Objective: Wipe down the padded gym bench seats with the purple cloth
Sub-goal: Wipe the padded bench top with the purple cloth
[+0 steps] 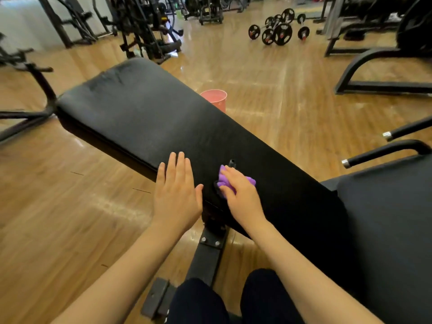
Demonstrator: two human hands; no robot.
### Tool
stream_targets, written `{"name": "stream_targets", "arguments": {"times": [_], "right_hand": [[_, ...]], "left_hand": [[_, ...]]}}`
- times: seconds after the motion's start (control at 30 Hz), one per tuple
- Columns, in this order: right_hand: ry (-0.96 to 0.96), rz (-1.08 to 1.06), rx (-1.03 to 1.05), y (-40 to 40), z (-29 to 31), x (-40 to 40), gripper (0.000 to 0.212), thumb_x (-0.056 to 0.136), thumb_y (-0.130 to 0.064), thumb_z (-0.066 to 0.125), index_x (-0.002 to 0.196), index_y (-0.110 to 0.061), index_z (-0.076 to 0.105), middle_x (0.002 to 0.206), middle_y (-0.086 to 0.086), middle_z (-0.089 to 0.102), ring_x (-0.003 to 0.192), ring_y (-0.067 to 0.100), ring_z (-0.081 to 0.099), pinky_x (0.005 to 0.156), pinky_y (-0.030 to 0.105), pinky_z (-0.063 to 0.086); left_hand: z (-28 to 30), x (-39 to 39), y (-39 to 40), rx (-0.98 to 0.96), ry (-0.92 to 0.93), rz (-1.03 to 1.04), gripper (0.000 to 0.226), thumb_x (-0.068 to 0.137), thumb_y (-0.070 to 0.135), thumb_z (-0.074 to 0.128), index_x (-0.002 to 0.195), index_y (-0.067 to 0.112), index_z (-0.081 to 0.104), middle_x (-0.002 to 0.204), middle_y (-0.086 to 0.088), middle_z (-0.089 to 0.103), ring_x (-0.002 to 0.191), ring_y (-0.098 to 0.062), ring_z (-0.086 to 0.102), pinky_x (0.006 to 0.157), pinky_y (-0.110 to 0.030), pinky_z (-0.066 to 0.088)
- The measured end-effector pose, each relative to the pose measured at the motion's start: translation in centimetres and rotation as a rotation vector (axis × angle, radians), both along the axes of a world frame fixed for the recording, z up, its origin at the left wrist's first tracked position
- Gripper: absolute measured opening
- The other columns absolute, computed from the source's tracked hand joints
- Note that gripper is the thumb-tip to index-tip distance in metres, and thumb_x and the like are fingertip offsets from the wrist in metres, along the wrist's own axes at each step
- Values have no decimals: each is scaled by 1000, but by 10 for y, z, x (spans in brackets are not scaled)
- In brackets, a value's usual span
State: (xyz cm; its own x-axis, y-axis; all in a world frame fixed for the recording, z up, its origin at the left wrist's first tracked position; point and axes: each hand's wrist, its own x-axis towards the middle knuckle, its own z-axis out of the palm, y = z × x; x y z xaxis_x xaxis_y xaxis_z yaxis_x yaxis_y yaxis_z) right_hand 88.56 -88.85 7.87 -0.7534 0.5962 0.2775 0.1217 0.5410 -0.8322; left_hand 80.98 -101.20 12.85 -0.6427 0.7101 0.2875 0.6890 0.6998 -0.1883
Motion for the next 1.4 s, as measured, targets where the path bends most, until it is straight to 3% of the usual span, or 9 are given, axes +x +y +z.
{"name": "stream_targets", "arguments": {"times": [0.13,0.27,0.57,0.8,0.97,1.07,1.2,1.3,1.4], "right_hand": [[22,237,169,-10,42,-54,45,92,-10,55,137,-11,46,140,1,48,133,9,37,104,8,20],[48,327,160,12,23,-33,51,89,-9,60,137,-15,45,142,-7,42,135,5,32,108,7,18],[148,388,248,11,49,-95,47,86,-1,61,131,-7,51,136,2,50,130,10,39,108,9,20],[267,544,362,-29,143,-228,41,86,-3,61,127,1,55,135,16,51,129,25,44,104,16,24],[346,583,358,-31,147,-238,40,85,-3,61,125,0,57,131,14,55,125,25,49,103,18,29],[355,552,333,-19,129,-225,40,83,-1,62,124,-1,59,129,12,57,123,24,50,103,14,29],[376,525,297,-6,110,-205,38,84,0,61,122,-2,61,127,10,59,121,17,51,103,12,31],[380,498,295,4,96,-193,36,86,-2,61,122,-5,61,126,8,60,119,9,48,102,8,31],[362,503,337,6,103,-203,35,83,-4,64,118,-3,64,123,11,62,117,17,54,103,21,38]], "left_hand": [[36,-48,-23,103,54,161,66,98,35,35,150,-3,16,158,-21,10,147,-35,2,117,-47,2],[56,-85,-40,177,47,214,70,96,34,43,147,-8,20,156,-25,13,146,-38,4,116,-50,5],[42,-95,-36,336,116,173,71,86,36,29,137,-14,36,146,-31,33,139,-44,23,113,-48,14],[45,-91,-35,306,131,204,70,85,34,30,135,-13,41,144,-31,38,136,-44,33,109,-50,21],[47,-90,-35,229,116,225,71,84,35,29,135,-13,41,143,-31,39,135,-43,35,110,-49,22],[56,-87,-32,164,110,287,72,87,37,27,139,-12,36,148,-30,32,139,-41,29,114,-48,20],[76,-105,-19,118,78,401,77,96,42,29,149,-4,0,158,-22,-5,147,-32,-7,117,-43,-7],[78,-114,-12,173,91,424,78,94,42,31,149,-4,0,158,-23,-5,147,-33,-8,116,-43,-11],[77,-111,-12,187,82,420,79,93,42,33,149,-4,1,158,-22,-4,147,-33,-8,116,-43,-11]]}}
